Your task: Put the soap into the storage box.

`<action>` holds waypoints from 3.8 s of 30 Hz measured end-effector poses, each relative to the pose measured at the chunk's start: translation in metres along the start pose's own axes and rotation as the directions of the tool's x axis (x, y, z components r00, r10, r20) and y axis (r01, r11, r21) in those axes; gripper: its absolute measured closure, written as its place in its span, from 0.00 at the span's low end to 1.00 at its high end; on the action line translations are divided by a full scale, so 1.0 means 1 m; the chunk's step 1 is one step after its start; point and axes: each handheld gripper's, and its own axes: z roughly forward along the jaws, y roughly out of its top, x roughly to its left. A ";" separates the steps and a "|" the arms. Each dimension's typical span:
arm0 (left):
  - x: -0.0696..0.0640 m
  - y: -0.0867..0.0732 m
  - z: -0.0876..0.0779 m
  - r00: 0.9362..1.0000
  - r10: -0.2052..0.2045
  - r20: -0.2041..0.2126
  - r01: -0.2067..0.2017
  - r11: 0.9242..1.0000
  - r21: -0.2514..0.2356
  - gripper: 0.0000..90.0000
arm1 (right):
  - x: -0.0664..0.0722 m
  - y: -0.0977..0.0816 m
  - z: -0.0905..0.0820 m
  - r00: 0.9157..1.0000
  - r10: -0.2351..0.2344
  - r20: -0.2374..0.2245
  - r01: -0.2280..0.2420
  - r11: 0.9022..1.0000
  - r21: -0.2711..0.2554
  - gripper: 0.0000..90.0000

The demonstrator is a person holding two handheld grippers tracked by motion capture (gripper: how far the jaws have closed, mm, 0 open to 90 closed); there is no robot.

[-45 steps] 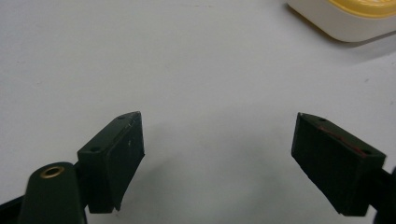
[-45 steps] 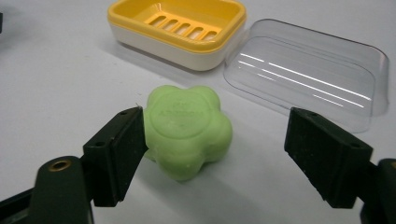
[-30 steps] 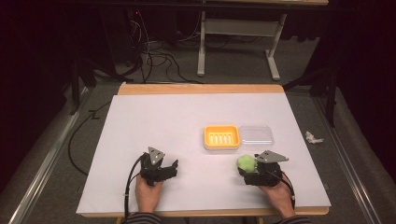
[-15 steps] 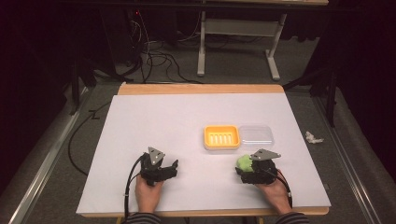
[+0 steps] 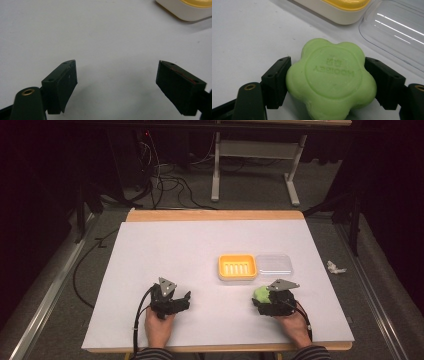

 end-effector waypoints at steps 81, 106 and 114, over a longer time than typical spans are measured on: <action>0.000 0.000 0.001 1.000 -0.003 -0.001 0.003 1.000 0.010 0.20 | -0.025 0.099 -0.031 0.989 -0.043 -0.139 0.022 0.989 -0.148 0.30; 0.000 0.000 0.001 1.000 -0.004 0.002 0.004 1.000 0.007 0.20 | -0.033 0.128 0.008 0.990 -0.009 -0.140 -0.006 0.994 -0.106 0.30; 0.000 0.000 0.000 1.000 -0.004 0.005 0.004 1.000 0.006 0.20 | -0.034 0.134 0.021 0.990 0.001 -0.143 -0.014 0.996 -0.085 0.30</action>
